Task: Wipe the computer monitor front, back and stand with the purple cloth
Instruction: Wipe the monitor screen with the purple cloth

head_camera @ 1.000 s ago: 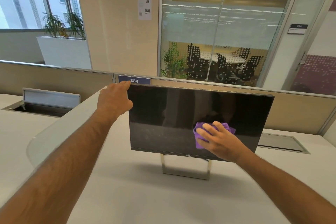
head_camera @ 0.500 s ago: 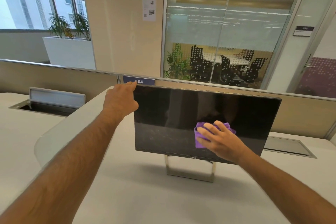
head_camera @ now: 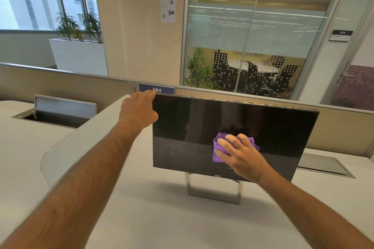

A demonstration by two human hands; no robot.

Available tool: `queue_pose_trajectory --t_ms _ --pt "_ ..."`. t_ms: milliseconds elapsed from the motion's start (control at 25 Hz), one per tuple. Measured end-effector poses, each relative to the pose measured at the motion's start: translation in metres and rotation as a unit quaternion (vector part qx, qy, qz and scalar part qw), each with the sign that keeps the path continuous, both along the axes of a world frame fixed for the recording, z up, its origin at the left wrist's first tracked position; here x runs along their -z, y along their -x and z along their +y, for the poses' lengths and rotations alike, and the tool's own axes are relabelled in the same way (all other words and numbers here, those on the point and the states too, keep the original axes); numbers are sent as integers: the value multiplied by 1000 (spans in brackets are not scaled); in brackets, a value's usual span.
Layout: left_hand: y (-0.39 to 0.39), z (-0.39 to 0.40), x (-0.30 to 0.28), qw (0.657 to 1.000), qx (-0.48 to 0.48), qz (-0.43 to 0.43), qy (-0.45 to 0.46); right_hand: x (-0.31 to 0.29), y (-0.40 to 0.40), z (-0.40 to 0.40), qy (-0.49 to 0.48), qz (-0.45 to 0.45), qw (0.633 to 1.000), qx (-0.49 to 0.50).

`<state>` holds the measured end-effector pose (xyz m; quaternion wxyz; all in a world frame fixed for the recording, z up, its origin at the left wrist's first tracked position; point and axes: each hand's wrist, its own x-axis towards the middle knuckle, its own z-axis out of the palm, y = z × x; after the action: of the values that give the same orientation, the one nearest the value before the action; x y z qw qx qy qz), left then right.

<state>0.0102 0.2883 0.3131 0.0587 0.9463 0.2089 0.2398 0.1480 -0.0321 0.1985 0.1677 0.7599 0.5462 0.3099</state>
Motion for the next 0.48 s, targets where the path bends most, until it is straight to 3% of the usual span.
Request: queue_pose_trajectory --t_ms 120,280,440,480 --pt "0 2 1 1000 -1 4 -5 7 5 -2 85 -28 995 -42" --pt "-2 4 0 1000 -2 5 -10 -8 1 12 -43 9 999 19" --pt "-2 6 1 1000 0 4 -14 8 7 13 116 -39 990 -68" --pt "-2 6 1 1000 2 4 -16 6 7 13 116 -42 990 -68"
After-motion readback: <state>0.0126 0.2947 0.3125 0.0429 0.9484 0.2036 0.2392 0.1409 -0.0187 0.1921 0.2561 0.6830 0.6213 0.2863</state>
